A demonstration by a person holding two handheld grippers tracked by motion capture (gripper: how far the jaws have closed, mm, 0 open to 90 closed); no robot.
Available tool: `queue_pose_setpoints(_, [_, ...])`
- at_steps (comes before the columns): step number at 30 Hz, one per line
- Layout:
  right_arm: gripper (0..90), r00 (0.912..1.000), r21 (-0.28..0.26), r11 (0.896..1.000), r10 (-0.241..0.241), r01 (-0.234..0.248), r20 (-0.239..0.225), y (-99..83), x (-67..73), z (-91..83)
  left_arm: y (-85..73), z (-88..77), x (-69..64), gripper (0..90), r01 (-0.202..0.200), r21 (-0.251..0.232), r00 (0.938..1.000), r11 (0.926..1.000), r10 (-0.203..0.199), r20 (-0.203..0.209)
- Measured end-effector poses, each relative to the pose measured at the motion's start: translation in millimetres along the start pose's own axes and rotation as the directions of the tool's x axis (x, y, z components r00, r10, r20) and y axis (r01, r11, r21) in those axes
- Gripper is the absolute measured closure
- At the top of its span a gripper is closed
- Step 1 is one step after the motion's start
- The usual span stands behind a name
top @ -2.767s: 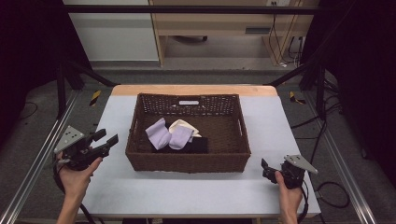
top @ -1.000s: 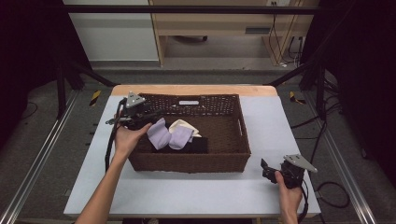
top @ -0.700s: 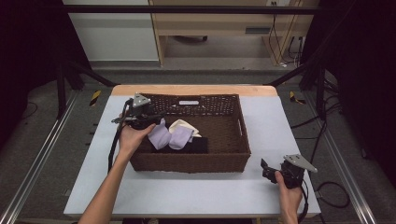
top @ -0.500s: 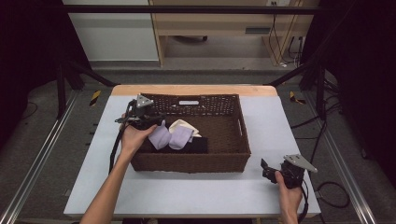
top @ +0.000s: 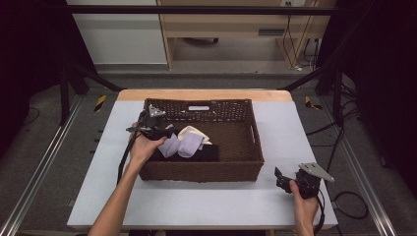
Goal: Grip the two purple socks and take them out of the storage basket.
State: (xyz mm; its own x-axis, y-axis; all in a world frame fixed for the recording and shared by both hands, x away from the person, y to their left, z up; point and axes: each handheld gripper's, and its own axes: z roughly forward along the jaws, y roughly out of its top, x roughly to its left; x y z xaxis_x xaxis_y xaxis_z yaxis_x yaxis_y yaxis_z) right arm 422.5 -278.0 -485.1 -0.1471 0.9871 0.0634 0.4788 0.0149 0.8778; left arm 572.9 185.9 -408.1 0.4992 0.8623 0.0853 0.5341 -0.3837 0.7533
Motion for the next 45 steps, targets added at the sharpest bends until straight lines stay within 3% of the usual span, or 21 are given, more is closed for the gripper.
queue_pose_setpoints(7, [3.8,1.0,0.0,1.0,0.002,-0.002,0.001,0.0,-0.1,0.0,-1.1,6.7,-3.4,41.8,-0.04,0.062,0.9992,0.9973,0.04,0.0])
queue_pose_setpoints(14, [3.8,1.0,0.001,1.0,0.001,-0.001,-0.001,0.0,0.0,0.1,-0.7,10.3,-3.3,42.2,-0.034,0.095,0.9993,0.9949,0.035,-0.01])
queue_pose_setpoints(21, [3.8,1.0,0.0,1.0,0.0,0.0,0.0,0.0,0.0,0.0,-0.6,17.6,-5.3,42.8,-0.054,0.163,0.9985,0.9852,0.055,-0.005])
queue_pose_setpoints(25, [3.8,1.0,-0.002,1.0,0.0,0.0,0.0,-0.1,0.1,-0.4,-0.5,19.2,-4.9,54.0,-0.052,0.185,0.9985,0.9814,0.055,-0.009])
queue_pose_setpoints(27, [3.8,1.0,-0.002,1.0,0.0,0.0,0.0,-0.1,0.2,-0.4,-0.6,19.6,-5.4,63.9,-0.058,0.191,0.9983,0.98,0.059,-0.001])
queue_pose_setpoints(30, [3.9,1.0,-0.002,1.0,0.0,0.0,0.0,-0.1,0.2,-0.4,-0.4,19.0,-5.4,71.2,-0.063,0.19,0.998,0.9797,0.06,0.02])
queue_pose_setpoints(35, [3.8,1.0,-0.002,1.0,0.0,0.0,0.0,-0.1,-0.1,-0.5,-0.6,15.7,-4.2,83.3,-0.014,0.206,0.9994,0.9784,0.007,0.034])
queue_pose_setpoints(38, [3.9,1.0,-0.002,1.0,0.0,0.0,0.0,0.0,-0.1,-0.5,-0.6,12.1,-4.0,84.5,-0.009,0.178,0.999,0.984,0.001,0.044])
queue_pose_setpoints(41, [3.8,1.0,-0.001,1.0,0.001,-0.001,0.0,0.0,-0.2,-0.4,-0.6,5.3,-2.1,84.6,0.012,0.117,0.9983,0.993,-0.018,0.055])
queue_pose_setpoints(45, [3.9,1.0,-0.001,1.0,0.001,-0.001,0.0,0.0,-0.3,-0.3,0.4,-2.3,-2.2,84.7,0.037,0.044,0.9977,0.9983,-0.04,0.056])
